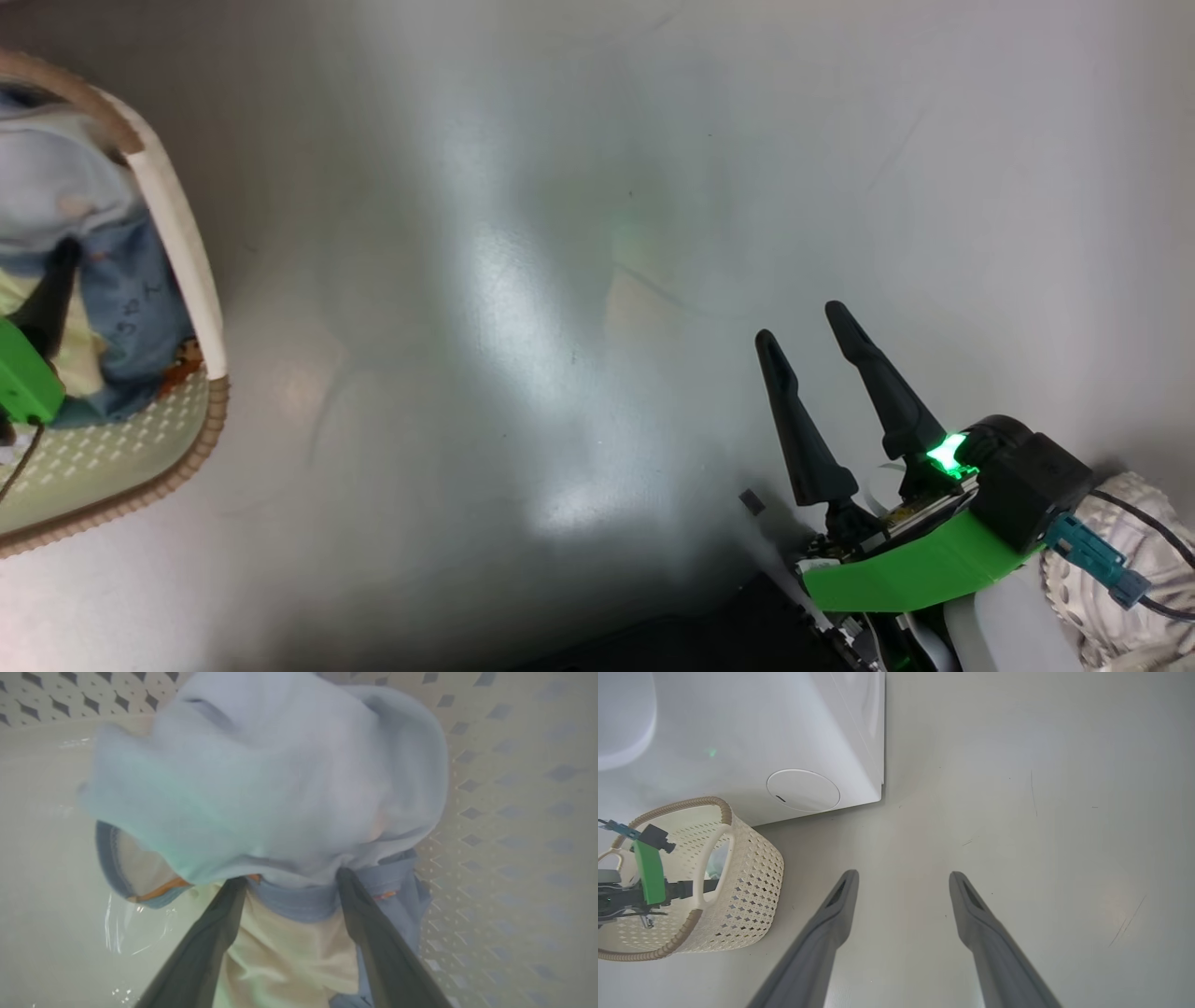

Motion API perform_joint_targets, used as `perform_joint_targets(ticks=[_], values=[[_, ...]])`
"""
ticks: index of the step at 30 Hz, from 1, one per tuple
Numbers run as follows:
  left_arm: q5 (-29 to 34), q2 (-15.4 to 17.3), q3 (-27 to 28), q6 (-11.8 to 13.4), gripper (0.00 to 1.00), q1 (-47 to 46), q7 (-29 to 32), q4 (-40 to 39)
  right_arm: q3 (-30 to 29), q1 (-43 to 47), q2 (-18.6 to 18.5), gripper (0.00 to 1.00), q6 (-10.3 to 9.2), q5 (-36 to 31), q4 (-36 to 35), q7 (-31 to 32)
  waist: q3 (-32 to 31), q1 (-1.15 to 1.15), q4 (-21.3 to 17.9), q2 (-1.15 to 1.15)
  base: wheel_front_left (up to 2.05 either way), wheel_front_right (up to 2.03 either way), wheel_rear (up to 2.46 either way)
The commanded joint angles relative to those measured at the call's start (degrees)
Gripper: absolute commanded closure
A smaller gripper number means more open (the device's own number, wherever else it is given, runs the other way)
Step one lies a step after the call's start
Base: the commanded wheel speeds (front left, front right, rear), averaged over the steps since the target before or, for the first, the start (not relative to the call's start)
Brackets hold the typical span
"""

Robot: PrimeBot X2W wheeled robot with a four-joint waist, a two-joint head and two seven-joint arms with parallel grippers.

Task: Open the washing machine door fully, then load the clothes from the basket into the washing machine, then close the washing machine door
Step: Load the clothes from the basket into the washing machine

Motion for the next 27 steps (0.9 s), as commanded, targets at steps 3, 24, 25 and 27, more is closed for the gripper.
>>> perform_joint_targets(ticks=[3, 24, 25, 27], values=[[-0.7, 2.6, 0.1, -0.1, 0.00, -0.4, -0.1, 0.9, 1.4, 2.2, -0.2, 0.00, 0.09, 0.7, -1.3, -0.3, 0.4, 0.00, -0.6, 0.00, 0.00, 0.00, 0.00], [0.6, 0.1, -5.5, -0.1, 1.00, 0.2, -9.9, 5.4, -1.6, 0.8, -0.2, 0.00, 0.09, -0.9, -0.1, -0.3, -6.6, 0.00, 2.8, 0.00, 0.00, 0.00, 0.00], [0.9, 0.0, -5.0, -0.1, 1.00, 0.4, -9.9, 5.0, -1.8, 0.8, -0.2, 0.00, 0.09, -1.1, 0.1, -0.3, -7.2, 0.00, 3.2, 0.00, 0.00, 0.00, 0.00], [2.0, -0.2, -2.8, -0.1, 1.00, 0.9, -10.0, 3.6, -2.2, 0.7, -0.2, 0.00, 0.09, -1.4, 0.5, -0.3, -8.6, 0.00, 3.9, 0.00, 0.00, 0.00, 0.00]])
